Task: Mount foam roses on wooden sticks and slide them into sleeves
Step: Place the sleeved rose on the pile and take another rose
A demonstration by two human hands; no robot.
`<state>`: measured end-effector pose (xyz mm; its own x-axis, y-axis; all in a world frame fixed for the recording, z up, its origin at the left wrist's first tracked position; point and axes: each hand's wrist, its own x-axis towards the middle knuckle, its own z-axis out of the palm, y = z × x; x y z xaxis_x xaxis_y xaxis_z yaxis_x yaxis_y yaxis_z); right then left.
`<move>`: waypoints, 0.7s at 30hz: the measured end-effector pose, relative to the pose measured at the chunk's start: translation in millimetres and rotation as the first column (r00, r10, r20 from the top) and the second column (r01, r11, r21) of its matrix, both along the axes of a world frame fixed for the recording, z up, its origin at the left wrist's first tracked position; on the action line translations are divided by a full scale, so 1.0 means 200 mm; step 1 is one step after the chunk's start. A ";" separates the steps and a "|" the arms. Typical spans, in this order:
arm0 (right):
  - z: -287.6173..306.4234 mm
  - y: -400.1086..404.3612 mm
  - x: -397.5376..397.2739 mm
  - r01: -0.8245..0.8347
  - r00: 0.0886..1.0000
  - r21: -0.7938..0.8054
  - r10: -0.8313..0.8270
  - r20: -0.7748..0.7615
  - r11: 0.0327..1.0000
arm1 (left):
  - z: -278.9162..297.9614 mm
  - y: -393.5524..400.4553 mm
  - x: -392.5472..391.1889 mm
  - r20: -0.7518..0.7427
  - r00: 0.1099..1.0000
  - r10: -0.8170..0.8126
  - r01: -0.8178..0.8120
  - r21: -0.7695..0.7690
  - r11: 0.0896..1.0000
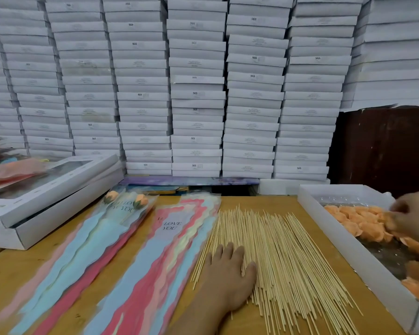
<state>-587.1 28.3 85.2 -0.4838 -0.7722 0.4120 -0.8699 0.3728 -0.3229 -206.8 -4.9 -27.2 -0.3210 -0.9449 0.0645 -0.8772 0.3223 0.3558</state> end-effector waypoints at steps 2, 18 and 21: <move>0.11 0.04 0.25 -0.095 0.995 -0.094 0.098 0.026 0.991 | 0.01 0.00 0.01 -0.128 0.992 0.014 -0.019 -0.041 0.999; -0.16 0.01 1.18 -0.586 0.736 -0.019 0.542 0.406 0.810 | 0.10 0.09 -0.02 -0.481 0.846 -0.230 0.185 -0.138 0.973; -0.18 0.00 1.19 -0.599 0.720 -0.024 0.552 0.420 0.800 | 0.09 0.07 -0.01 -0.528 0.820 -0.220 0.164 -0.152 0.975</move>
<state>-348.5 28.2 48.8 -0.0300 -0.9815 0.1890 -0.7373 -0.1059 -0.6673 -208.8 9.7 -10.2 -0.3827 -0.8479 0.3668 -0.4713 0.5207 0.7119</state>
